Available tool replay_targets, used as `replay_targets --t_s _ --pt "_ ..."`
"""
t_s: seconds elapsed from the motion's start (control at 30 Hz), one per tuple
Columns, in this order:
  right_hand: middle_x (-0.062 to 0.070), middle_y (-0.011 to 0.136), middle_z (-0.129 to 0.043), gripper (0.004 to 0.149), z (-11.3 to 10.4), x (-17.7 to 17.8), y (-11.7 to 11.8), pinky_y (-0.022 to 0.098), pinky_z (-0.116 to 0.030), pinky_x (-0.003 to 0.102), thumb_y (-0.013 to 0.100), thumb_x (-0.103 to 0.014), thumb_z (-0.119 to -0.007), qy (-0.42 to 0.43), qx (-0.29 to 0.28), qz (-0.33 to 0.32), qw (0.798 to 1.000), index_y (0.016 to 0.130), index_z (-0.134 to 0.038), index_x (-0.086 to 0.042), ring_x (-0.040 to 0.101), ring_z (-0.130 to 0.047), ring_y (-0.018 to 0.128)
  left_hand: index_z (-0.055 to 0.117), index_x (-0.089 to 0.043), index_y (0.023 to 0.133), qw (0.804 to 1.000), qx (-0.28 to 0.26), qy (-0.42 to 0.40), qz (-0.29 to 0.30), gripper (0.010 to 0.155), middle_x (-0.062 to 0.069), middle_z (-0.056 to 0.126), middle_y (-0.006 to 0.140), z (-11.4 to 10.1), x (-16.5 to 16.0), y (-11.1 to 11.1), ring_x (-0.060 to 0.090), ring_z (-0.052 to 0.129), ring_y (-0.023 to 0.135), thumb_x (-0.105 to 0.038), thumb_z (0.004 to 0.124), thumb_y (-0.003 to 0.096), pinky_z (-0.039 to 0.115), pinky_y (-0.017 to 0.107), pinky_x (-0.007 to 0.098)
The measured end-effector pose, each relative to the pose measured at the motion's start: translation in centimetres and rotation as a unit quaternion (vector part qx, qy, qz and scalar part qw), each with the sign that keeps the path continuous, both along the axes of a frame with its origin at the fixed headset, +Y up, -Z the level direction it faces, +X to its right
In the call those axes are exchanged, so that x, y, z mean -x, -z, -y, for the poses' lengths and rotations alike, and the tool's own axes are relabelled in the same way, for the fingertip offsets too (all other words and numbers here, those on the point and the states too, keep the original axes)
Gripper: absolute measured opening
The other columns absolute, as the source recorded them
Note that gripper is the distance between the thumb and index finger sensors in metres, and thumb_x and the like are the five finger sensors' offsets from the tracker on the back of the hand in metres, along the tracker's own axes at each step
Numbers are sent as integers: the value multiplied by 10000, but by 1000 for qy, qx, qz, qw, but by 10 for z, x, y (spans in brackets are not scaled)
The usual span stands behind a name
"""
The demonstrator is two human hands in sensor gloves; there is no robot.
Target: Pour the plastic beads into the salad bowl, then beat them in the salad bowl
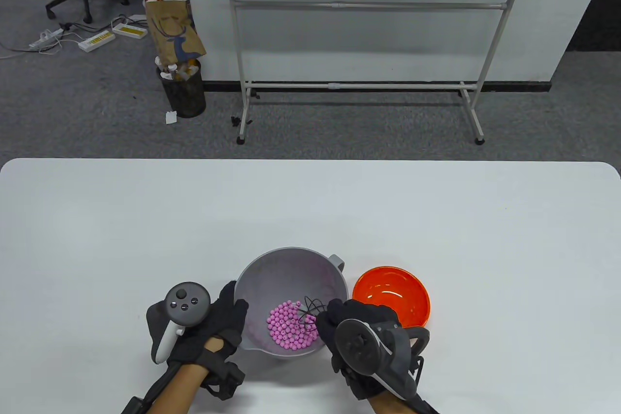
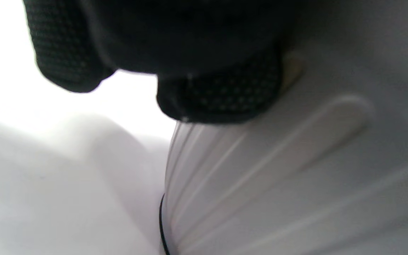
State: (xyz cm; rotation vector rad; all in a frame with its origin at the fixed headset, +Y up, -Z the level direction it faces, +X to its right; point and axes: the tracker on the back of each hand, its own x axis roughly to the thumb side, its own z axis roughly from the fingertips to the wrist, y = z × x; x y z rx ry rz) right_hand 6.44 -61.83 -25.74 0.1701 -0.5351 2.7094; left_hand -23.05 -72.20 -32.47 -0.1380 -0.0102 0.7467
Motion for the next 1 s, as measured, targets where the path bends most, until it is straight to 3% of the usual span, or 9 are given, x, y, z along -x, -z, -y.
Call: replay_targets --t_s 0.23,0.3,0.33,0.4,0.6,0.87,1.0 --pt "36 256 -999 425 22 -4 12 168 -833 361 353 -511 -997 151 47 -14 987 609 -1034 -173 131 -917 26 603 -111 1021 1000 -5 2 -4 620 -21 1052 315 0 0 0 42 972 61 -465 633 513 905 377 405" --pt "25 273 -1003 429 30 -2 16 182 -835 359 357 -523 -988 139 41 -9 989 625 -1026 -191 127 -924 41 602 -109 1021 1000 -4 2 -3 621 -21 1052 316 0 0 0 41 972 62 -466 632 514 905 378 403" --pt "32 269 -1004 427 32 2 14 181 -831 370 351 -514 -994 128 8 1 992 620 -1029 -184 139 -923 39 605 -109 1020 1000 -5 1 -3 620 -21 1052 314 1 0 0 41 972 60 -465 634 513 906 377 404" --pt "18 269 -1007 430 29 6 12 183 -835 363 348 -533 -987 67 -29 8 997 618 -1029 -201 132 -925 40 604 -108 1020 1000 -5 0 -3 621 -21 1052 315 1 0 0 42 972 60 -464 634 513 905 376 405" --pt "22 275 -1010 431 25 6 7 192 -834 371 345 -530 -988 7 -72 38 997 619 -1031 -200 142 -928 48 604 -110 1020 1000 -6 -2 -4 621 -22 1052 314 1 0 -1 42 972 60 -468 631 513 905 378 405" --pt "29 239 -1007 425 10 6 -5 177 -832 375 339 -519 -1000 -35 -61 33 997 590 -1044 -180 148 -919 25 608 -111 1019 1000 -7 -2 -6 620 -24 1053 314 1 0 -1 44 973 60 -470 629 514 904 380 407" --pt "31 222 -1000 423 3 5 -6 163 -833 370 346 -511 -999 16 -3 -2 1000 579 -1045 -161 142 -912 9 609 -108 1018 1000 -8 -1 -6 621 -23 1053 313 1 0 -1 44 973 59 -470 629 513 904 379 408"
